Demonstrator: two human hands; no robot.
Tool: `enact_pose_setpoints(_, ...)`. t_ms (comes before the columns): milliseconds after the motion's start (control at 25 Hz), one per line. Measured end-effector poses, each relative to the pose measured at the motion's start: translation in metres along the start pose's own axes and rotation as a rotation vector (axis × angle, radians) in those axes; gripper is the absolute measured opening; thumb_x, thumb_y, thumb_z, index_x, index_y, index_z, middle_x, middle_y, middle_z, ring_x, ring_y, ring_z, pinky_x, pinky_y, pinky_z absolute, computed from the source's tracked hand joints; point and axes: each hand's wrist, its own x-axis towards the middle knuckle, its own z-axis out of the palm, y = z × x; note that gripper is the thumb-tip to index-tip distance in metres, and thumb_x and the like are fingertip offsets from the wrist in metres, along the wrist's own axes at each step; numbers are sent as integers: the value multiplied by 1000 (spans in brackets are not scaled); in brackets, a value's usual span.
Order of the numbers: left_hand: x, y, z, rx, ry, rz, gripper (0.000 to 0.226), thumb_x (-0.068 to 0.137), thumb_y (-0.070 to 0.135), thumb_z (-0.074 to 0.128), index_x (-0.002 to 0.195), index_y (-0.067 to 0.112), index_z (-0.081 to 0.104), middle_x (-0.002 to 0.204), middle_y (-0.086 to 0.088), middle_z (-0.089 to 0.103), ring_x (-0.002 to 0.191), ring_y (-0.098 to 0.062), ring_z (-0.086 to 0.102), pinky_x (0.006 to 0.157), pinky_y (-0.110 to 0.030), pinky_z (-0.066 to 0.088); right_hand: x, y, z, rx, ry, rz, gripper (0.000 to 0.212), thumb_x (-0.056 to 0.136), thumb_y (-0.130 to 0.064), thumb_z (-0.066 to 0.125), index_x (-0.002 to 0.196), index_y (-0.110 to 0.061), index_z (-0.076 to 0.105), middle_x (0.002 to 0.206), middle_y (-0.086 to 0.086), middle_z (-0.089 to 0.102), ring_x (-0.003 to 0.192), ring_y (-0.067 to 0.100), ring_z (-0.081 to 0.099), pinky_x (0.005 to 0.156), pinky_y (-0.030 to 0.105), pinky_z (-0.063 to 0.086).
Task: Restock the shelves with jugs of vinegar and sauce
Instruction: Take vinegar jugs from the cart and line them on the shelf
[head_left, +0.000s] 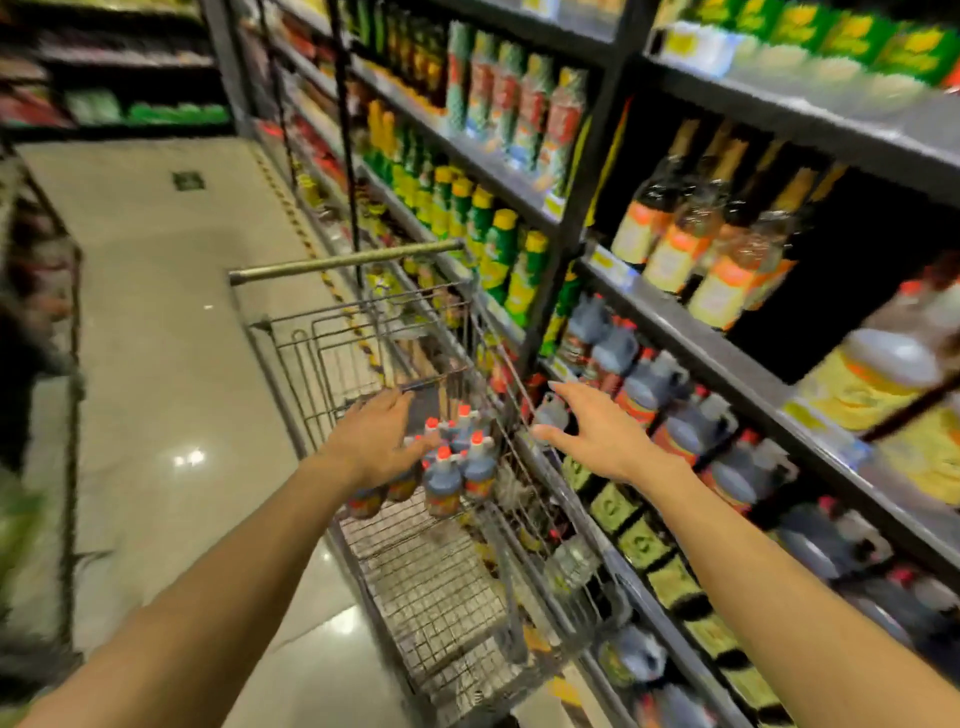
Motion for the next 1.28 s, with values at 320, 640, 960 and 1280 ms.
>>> enact_pose_setpoints(320, 93, -17, 78, -59, -131, -176, 89, 99, 64, 45, 162, 7, 20, 167, -13, 27, 154, -27, 27, 123, -41, 26, 149, 46, 104, 60, -252, -164, 80, 97, -59, 57, 160, -16, 31, 164, 9, 36, 152, 25, 32, 121, 37, 28)
enact_pose_setpoints(640, 186, -34, 233, -307, -193, -294, 79, 100, 50, 56, 161, 10, 24, 159, -14, 41, 144, -32, 41, 112, -39, 36, 233, 107, 269, 347, -321, -33, 70, 99, -39, 65, 157, -12, 36, 161, 11, 40, 148, 27, 37, 120, 41, 33)
enact_pose_setpoints(960, 230, -48, 320, -511, -98, -368, 51, 88, 37, 77, 126, 8, 60, 127, -18, 65, 120, -37, 59, 91, -43, 43, 253, 120, 359, 546, -4, 61, 24, 88, -17, 79, 104, -4, 66, 105, 6, 54, 101, 25, 58, 88, 33, 46)
enact_pose_setpoints(1280, 220, -46, 339, -633, 120, -386, 27, 85, 33, 78, 98, 11, 69, 95, -11, 72, 91, -36, 64, 75, -48, 48, 252, 129, 366, 513, 50, -35, 24, 89, -20, 78, 100, -2, 68, 99, 3, 49, 91, 13, 48, 81, 26, 36)
